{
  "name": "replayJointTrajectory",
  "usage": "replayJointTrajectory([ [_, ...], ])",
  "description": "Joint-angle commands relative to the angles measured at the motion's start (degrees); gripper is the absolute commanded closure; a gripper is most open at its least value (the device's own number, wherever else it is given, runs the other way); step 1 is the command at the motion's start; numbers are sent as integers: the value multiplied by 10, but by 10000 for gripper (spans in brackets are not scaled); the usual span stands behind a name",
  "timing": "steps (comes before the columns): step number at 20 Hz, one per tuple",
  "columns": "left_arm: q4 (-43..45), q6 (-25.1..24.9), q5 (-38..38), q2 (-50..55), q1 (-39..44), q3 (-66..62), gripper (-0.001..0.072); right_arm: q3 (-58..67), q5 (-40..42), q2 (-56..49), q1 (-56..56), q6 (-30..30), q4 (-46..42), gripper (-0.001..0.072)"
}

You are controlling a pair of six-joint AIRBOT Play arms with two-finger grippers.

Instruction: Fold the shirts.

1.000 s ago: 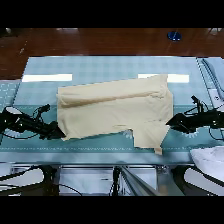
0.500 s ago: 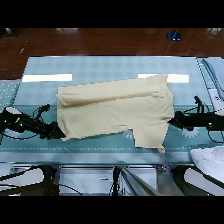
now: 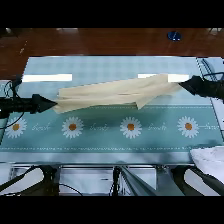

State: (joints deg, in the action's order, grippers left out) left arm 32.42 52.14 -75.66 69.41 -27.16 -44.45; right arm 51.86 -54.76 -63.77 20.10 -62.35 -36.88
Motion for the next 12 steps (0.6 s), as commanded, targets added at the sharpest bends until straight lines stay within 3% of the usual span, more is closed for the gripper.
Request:
replayJointTrajectory([
  [1,-31,12,73,11,23,-18,678,57,97,-85,-70,0,3,690],
  [6,-31,13,106,108,29,-61,677,143,148,-217,-117,1,3,690],
  [12,-42,26,105,202,32,-145,676,162,209,-274,-121,1,3,690],
])
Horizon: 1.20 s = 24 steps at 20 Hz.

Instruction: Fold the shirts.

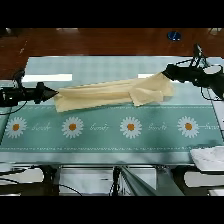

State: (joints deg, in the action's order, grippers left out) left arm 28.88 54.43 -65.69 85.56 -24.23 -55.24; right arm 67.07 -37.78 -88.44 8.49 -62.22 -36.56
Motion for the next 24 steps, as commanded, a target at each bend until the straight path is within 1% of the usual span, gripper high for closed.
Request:
replayJointTrajectory([
  [1,-7,3,6,50,6,-48,677,10,49,-31,-5,0,0,690],
  [5,-6,3,8,89,29,-81,677,10,81,-48,-5,0,3,689],
  [11,-2,0,17,135,40,-89,676,10,82,-70,-14,0,4,687],
  [12,-2,0,23,136,38,-90,658,10,81,-70,-16,0,2,650],
  [13,-3,-3,23,136,38,-94,562,15,67,-70,-16,0,2,485],
  [14,-2,-18,13,135,38,-104,394,26,39,-69,-13,2,1,375],
  [15,-2,-30,-2,134,35,-119,295,44,-4,-66,-6,13,-2,316],
  [16,-2,-30,-18,133,29,-137,294,65,-47,-59,5,17,-11,234],
  [17,-2,-30,-37,132,17,-159,299,90,-86,-49,18,11,-37,216],
  [18,3,-27,-51,130,4,-178,397,113,-115,-36,31,-10,-79,216],
  [19,19,-21,-64,125,-10,-196,510,140,-141,-24,46,-43,-141,215],
  [20,33,-16,-69,115,-20,-205,520,166,-169,-19,60,-85,-206,148],
  [21,42,-17,-70,100,-28,-206,520,193,-210,-20,75,-119,-265,118],
  [22,55,-17,-73,86,-31,-206,519,210,-249,-25,87,-115,-294,110],
  [24,85,-5,-77,58,-32,-206,519,226,-325,-49,115,-113,-293,107],
])
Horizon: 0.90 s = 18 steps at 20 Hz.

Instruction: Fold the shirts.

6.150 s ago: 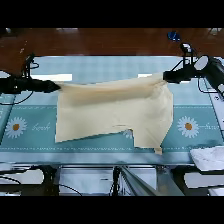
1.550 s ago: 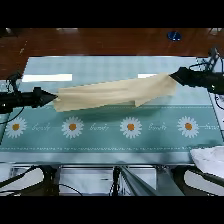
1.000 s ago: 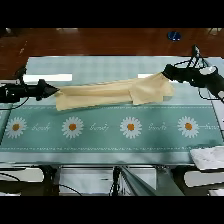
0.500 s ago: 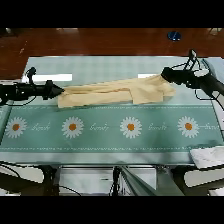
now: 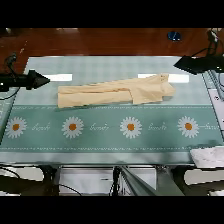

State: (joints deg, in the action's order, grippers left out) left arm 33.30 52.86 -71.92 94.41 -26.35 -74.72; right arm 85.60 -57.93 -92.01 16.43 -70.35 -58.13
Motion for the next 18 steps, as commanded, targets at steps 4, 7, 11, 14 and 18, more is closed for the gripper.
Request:
replayJointTrajectory([
  [4,64,19,-44,-61,6,-11,520,41,-230,-94,73,12,7,106],
  [7,64,19,-64,-61,23,-10,519,41,-224,-138,70,12,39,106],
  [11,64,19,-68,-61,50,-10,519,41,-174,-178,40,10,69,108],
  [14,64,18,-68,-60,71,-10,519,41,-141,-204,1,10,99,113],
  [18,64,19,-68,-60,92,-10,519,41,-106,-224,-56,1,98,336],
])
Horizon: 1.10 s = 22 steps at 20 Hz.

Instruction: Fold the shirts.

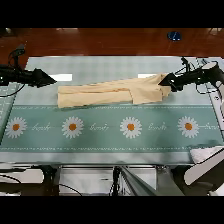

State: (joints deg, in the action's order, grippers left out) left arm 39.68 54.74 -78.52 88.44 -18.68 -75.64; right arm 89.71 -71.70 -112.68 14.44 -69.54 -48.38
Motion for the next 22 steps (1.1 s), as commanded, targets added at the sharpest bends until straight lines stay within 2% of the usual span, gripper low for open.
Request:
replayJointTrajectory([
  [1,0,0,-2,0,18,0,519,0,42,-17,-45,-7,1,464],
  [2,0,0,-2,0,20,0,519,0,49,-13,-50,-6,4,639],
  [3,0,0,-2,-1,21,0,519,0,50,-6,-50,-1,9,688],
  [7,-4,1,-16,-1,27,0,520,0,21,76,-41,31,14,690],
  [8,-11,10,-16,0,35,0,554,0,12,107,-39,30,2,690],
  [9,-17,18,-15,0,47,0,676,0,1,134,-39,25,-7,689],
  [15,-52,137,77,5,196,0,677,0,-71,243,-40,-19,-71,689],
  [18,-49,185,123,13,286,0,677,0,-103,262,-40,-36,-110,690],
  [22,-34,266,213,36,401,-1,678,0,-124,271,-40,-37,-114,690],
])
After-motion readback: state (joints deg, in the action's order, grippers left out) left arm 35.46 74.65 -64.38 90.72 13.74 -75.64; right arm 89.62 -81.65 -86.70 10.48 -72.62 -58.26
